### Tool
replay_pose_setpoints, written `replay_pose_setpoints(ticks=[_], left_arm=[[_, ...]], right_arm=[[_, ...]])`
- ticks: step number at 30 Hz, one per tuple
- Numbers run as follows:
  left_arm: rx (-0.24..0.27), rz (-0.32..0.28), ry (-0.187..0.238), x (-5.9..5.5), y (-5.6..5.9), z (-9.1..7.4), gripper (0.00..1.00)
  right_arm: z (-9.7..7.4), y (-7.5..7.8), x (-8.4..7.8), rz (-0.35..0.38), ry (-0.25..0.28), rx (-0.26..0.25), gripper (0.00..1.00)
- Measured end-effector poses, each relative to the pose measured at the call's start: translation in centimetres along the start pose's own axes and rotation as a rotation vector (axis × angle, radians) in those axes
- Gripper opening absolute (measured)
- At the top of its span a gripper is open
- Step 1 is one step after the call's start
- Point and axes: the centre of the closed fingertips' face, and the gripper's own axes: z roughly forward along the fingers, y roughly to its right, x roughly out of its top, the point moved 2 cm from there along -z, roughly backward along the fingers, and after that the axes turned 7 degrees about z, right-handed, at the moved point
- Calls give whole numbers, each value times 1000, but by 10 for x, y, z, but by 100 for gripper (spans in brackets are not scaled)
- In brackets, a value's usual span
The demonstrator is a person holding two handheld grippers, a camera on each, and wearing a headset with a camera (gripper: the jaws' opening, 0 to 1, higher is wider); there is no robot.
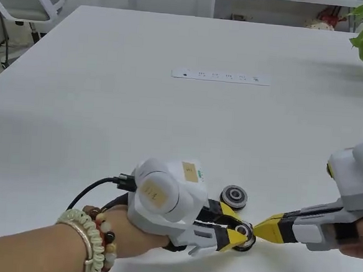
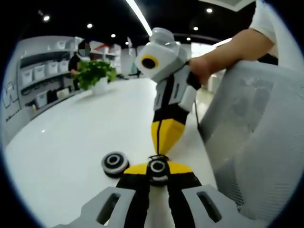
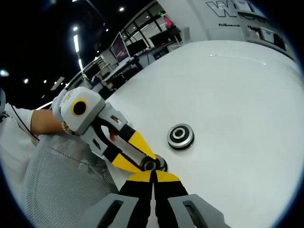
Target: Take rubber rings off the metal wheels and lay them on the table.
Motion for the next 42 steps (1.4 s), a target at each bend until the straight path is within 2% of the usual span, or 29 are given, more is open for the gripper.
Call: replay_pose_setpoints(ticks=[31, 38, 41, 42], left_arm=[[-3, 7, -10, 0, 0, 0, 14], [-2, 6, -10, 0, 0, 0, 14], [0, 6, -10, 0, 0, 0, 14], [1, 5, -10, 0, 0, 0, 14]], right_arm=[[1, -6, 4, 48, 25, 37, 0], [1, -8, 5, 34, 28, 46, 0], [-1, -12, 9, 58, 56, 87, 0], [-1, -10, 8, 55, 51, 72, 0]])
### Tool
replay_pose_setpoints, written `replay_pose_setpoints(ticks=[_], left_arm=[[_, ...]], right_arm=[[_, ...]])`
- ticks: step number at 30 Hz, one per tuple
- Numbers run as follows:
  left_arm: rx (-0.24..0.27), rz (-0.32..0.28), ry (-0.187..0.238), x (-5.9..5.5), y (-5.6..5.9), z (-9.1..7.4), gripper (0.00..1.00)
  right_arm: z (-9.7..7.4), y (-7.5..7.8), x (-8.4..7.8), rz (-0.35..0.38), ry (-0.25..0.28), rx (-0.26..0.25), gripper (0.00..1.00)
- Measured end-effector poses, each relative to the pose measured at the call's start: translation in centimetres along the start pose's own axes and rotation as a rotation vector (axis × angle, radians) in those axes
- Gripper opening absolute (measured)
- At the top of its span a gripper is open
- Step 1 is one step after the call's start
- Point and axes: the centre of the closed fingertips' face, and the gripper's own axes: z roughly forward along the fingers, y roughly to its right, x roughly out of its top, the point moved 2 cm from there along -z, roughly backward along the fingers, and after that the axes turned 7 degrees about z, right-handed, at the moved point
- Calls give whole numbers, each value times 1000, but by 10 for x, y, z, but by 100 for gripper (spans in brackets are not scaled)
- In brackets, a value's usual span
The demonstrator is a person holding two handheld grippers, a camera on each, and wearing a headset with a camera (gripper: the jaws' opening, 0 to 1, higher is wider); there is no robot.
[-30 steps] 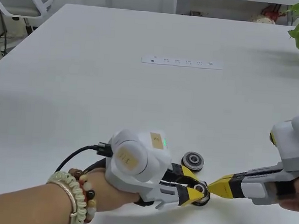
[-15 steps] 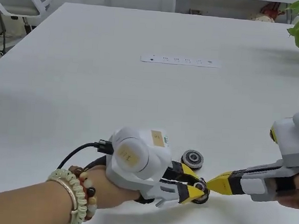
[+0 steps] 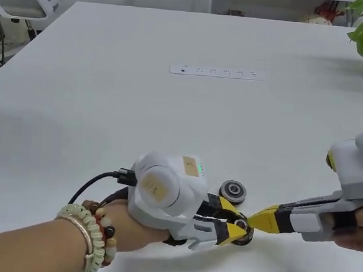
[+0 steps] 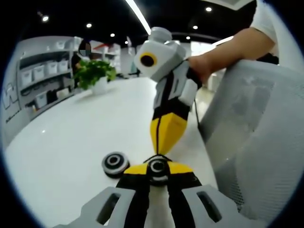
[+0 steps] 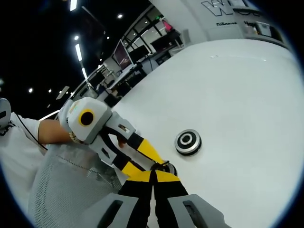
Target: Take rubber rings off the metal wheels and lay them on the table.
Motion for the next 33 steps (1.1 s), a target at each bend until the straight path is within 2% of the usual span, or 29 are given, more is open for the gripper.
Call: replay_pose_setpoints(ticks=[1, 2, 3, 7, 10, 12, 16, 22, 26, 30, 33], left_arm=[[0, -1, 0, 0, 0, 0, 14], [0, -1, 1, 0, 0, 0, 14], [0, -1, 1, 0, 0, 0, 14], [3, -5, 0, 0, 0, 0, 14], [3, 3, -3, 0, 1, 0, 14], [4, 8, -8, 1, 2, 0, 14], [-12, -2, -30, 3, 2, -1, 15], [-35, 20, -26, 14, 6, -8, 25], [-35, 59, -17, 26, 5, -14, 34], [-40, 83, -16, 36, 5, -22, 48], [-48, 124, -1, 48, 7, -31, 52]], right_arm=[[0, 1, 0, -4, -2, -8, 0], [0, -1, 4, -2, 30, 7, 0], [-1, -2, 7, 15, 39, 17, 0], [-1, 8, -2, 13, -3, -44, 0], [0, 10, -3, 12, -8, -55, 0], [1, 13, -5, -26, -28, -90, 0], [1, 11, -7, -34, -34, -84, 0], [-1, 11, -4, -23, -14, -84, 0], [-2, 9, -2, -18, -8, -78, 0], [-4, 7, 0, -11, 7, -69, 0], [-5, 5, 0, -1, 11, -62, 0]])
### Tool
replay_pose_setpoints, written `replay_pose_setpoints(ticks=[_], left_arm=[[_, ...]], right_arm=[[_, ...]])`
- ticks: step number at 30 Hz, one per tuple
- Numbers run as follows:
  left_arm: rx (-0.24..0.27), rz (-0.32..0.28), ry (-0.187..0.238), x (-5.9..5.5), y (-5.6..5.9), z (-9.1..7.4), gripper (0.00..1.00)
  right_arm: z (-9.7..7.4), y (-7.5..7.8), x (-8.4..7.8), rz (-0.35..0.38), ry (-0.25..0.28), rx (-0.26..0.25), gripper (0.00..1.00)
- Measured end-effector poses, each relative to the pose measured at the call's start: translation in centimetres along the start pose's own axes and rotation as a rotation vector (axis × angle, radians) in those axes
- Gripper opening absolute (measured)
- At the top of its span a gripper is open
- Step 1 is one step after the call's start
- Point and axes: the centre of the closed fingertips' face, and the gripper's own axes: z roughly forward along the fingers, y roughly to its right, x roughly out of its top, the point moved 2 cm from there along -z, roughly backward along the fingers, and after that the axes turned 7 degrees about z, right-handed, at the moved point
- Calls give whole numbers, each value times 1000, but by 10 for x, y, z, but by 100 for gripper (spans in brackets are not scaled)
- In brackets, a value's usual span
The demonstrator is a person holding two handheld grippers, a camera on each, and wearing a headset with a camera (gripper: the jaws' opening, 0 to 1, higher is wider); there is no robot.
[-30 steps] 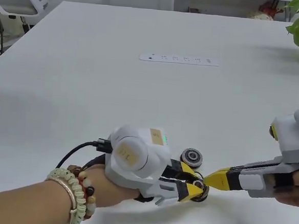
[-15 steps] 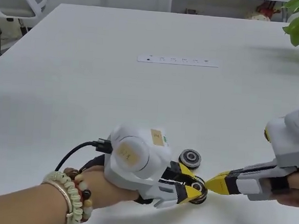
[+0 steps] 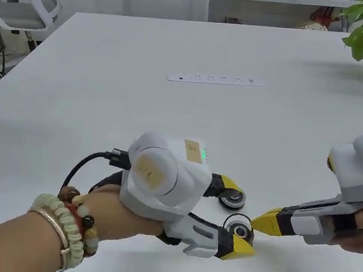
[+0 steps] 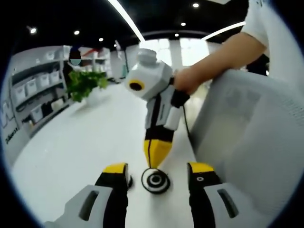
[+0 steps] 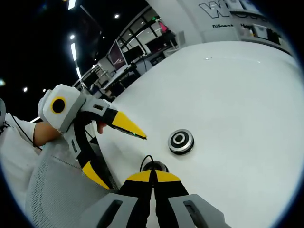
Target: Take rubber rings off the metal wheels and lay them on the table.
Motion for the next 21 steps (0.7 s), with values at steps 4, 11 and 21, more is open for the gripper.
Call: replay_pose_setpoints(ticks=[4, 11, 21], left_arm=[[6, -8, 16, 10, -3, -10, 56], [50, 3, -20, 12, -4, -40, 64], [149, -45, -11, 12, -7, -96, 73]], right_arm=[[-3, -1, 2, 12, 13, 9, 0], [-8, -6, 10, 18, 55, 21, 0], [-14, -12, 21, 13, 109, 39, 0]])
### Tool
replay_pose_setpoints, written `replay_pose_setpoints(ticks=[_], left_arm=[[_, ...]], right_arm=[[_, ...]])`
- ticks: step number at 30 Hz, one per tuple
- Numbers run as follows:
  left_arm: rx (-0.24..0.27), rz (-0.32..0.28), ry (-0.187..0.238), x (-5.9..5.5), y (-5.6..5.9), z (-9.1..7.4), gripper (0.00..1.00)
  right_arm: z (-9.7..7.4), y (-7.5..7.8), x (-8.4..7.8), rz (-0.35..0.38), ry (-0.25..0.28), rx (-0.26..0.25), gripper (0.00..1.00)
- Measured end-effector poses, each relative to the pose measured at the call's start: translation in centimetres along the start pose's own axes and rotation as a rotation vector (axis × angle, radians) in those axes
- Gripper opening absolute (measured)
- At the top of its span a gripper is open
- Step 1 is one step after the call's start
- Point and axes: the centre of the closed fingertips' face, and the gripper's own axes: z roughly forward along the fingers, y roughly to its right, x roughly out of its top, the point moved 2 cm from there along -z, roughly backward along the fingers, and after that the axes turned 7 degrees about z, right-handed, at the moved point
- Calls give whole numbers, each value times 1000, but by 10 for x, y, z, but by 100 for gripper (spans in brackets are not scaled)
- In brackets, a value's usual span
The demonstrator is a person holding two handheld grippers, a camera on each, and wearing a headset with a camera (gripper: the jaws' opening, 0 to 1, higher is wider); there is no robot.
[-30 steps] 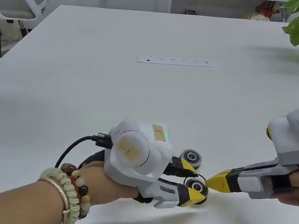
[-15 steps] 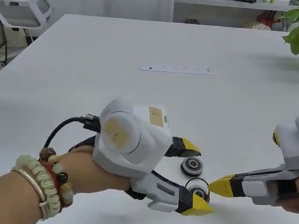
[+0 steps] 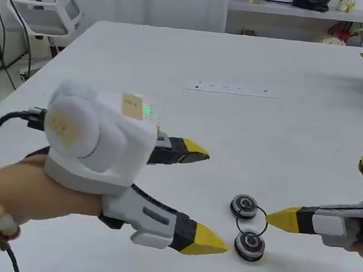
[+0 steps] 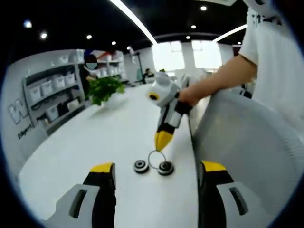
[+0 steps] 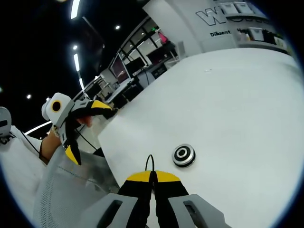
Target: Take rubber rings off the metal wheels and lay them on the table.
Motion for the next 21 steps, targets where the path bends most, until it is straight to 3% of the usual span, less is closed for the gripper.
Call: replay_pose_setpoints(ticks=[8, 17, 21], left_arm=[[84, -64, -48, -20, 1, -34, 76], [93, -109, -78, -40, 19, -36, 80], [94, -116, -82, -41, 21, -38, 80]], right_arm=[[-2, -10, 13, -7, 52, 23, 0], [6, -29, 26, -71, 89, 47, 0], [17, -37, 24, -111, 53, 48, 0]])
